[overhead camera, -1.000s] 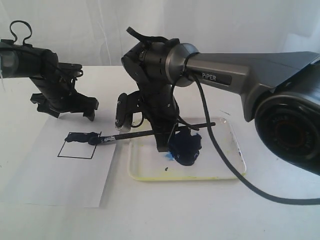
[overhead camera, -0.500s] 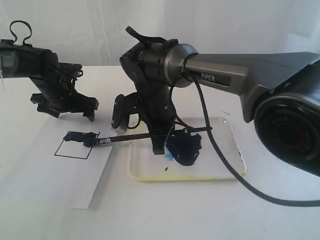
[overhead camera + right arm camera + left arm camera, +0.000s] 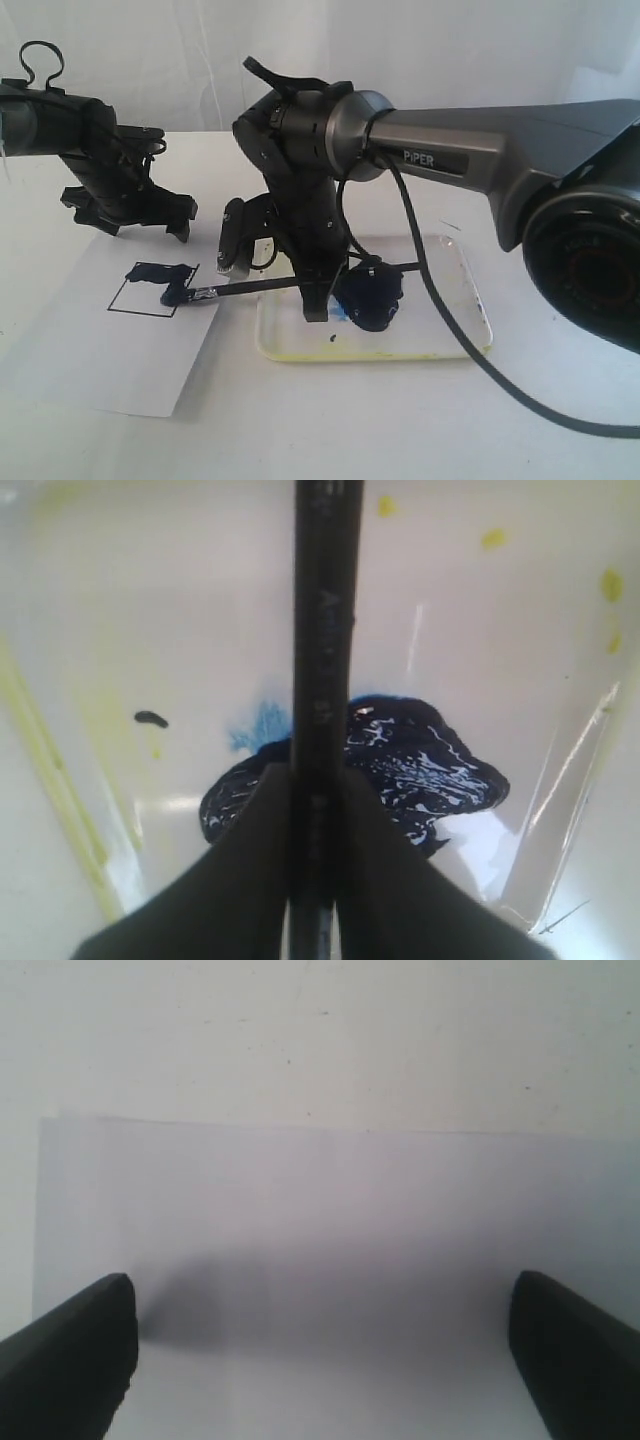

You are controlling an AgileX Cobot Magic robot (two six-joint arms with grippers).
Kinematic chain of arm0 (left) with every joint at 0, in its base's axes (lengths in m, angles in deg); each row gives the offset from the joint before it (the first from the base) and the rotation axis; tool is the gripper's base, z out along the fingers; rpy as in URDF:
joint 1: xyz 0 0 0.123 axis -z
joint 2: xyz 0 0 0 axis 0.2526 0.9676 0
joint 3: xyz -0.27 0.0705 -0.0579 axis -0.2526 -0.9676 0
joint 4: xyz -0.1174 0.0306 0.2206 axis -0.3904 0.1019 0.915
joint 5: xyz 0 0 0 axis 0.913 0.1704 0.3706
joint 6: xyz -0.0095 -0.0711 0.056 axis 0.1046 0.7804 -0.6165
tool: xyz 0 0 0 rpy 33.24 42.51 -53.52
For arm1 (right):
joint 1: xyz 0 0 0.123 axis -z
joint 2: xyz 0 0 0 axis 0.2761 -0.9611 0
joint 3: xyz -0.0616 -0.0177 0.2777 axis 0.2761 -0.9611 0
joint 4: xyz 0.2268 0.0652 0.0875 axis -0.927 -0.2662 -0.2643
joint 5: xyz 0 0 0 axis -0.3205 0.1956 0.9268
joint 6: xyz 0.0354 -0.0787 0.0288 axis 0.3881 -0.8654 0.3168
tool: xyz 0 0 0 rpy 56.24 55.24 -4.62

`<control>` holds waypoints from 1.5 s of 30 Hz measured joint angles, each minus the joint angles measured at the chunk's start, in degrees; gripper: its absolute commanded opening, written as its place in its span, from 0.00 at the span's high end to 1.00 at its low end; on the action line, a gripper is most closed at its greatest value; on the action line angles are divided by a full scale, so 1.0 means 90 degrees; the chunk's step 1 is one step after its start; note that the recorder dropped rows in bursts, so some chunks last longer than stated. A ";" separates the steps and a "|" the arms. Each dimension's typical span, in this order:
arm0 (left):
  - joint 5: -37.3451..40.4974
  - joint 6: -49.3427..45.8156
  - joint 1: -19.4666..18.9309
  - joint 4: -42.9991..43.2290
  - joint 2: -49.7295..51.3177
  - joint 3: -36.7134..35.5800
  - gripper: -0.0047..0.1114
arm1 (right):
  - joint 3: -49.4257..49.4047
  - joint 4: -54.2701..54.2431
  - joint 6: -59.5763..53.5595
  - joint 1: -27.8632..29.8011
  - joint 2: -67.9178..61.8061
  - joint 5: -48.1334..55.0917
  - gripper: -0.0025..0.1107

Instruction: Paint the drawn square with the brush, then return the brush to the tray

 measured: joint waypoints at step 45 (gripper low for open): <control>0.0000 0.0000 0.0000 0.0000 0.0000 0.0000 0.06 | -0.0194 -0.0310 0.0157 -0.0129 0.0380 0.0000 0.98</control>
